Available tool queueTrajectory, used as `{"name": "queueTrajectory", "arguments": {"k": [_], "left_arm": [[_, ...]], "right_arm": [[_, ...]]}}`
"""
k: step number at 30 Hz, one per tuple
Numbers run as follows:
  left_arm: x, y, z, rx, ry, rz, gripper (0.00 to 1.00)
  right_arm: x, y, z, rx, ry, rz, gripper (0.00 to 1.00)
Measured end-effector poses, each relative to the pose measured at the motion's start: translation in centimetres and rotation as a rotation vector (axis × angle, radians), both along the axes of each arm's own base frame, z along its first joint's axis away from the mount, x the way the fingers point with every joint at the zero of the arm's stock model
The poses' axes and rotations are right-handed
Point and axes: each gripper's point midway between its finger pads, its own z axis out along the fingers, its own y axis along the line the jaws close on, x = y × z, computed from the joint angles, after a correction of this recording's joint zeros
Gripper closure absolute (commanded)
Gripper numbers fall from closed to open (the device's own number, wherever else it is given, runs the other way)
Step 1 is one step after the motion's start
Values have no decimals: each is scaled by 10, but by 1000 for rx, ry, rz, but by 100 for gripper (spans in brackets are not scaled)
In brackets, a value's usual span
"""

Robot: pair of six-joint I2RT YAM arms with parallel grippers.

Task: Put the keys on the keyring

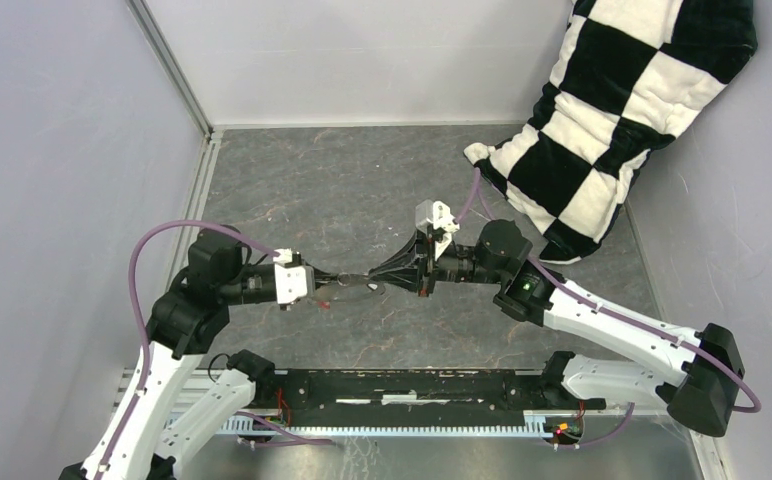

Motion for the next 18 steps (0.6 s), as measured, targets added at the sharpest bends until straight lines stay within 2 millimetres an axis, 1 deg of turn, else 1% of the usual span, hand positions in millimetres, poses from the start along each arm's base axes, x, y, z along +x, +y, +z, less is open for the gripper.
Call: {"name": "queueTrajectory", "arguments": {"k": [1, 3, 4, 6, 7, 9, 11, 13, 16, 18], "left_arm": [[0, 0, 1, -3, 3, 3, 98], [1, -1, 2, -9, 7, 6, 98], [1, -1, 2, -12, 10, 7, 93], [1, -1, 3, -16, 13, 7, 63], [1, -2, 3, -19, 11, 6, 53], [-1, -3, 3, -28, 17, -5, 43], [-4, -5, 0, -33, 32, -20, 38], [-5, -7, -3, -40, 42, -35, 36], [-4, -11, -7, -50, 66, -51, 37], [-2, -14, -8, -58, 86, -59, 39]], "right_arm": [[0, 0, 1, 4, 1, 0, 99], [0, 0, 4, 14, 2, 4, 99], [-1, 0, 5, 19, 2, 6, 99], [-2, 0, 8, 32, 7, 14, 99], [-3, 1, 10, 43, 9, 19, 99], [-5, 1, 12, 65, 17, 27, 99], [-7, 1, 10, 76, 32, 37, 99], [-9, 1, 7, 83, 47, 49, 99], [-11, 3, 5, 89, 67, 68, 99], [-12, 4, 7, 98, 70, 76, 99]]}}
